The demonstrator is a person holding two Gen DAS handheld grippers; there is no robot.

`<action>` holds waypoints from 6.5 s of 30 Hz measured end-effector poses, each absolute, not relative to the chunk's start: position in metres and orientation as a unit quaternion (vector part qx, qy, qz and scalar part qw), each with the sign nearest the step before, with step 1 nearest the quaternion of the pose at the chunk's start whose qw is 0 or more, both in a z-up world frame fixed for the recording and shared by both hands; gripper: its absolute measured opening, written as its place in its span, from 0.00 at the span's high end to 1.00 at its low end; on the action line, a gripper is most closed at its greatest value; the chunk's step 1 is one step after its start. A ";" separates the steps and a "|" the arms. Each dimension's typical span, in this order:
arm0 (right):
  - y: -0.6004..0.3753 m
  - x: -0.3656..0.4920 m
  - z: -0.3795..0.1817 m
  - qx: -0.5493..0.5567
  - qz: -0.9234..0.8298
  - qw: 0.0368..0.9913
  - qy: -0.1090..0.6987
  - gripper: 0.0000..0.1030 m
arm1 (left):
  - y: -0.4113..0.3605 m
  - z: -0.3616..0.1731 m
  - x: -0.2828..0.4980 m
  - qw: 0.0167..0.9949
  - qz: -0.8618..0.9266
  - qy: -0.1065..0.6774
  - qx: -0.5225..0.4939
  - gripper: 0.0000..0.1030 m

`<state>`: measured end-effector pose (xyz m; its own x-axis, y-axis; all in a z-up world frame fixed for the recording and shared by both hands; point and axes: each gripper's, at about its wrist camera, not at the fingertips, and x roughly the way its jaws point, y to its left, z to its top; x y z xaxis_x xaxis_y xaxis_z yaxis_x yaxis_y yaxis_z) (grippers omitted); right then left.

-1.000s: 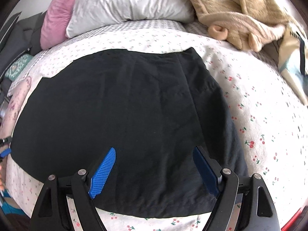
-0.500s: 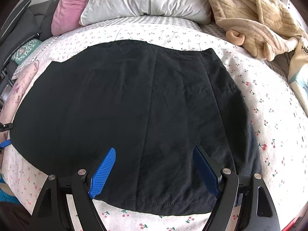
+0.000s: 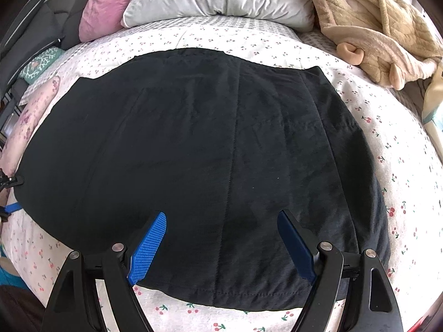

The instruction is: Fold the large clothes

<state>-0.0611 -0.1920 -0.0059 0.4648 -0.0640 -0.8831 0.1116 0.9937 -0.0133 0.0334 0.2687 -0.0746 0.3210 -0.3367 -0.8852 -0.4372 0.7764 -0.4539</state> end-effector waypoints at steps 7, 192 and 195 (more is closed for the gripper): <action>-0.179 -0.059 -0.004 0.024 -0.032 0.861 0.508 0.19 | 0.269 -0.091 0.033 0.723 -0.003 0.534 -0.438 0.15; -0.393 -0.021 -0.036 0.314 -0.038 0.812 0.490 0.20 | -0.053 -0.097 0.099 0.636 -0.373 0.621 -0.266 0.00; -0.384 -0.020 -0.040 0.315 -0.030 0.821 0.476 0.42 | -0.055 -0.090 0.096 0.659 -0.360 0.609 -0.256 0.07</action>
<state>-0.0203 -0.3839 -0.0395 0.5455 0.2499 -0.8000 0.3486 0.8004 0.4878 0.0956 -0.0545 -0.0899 0.0002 -0.7862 -0.6180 0.1632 0.6097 -0.7756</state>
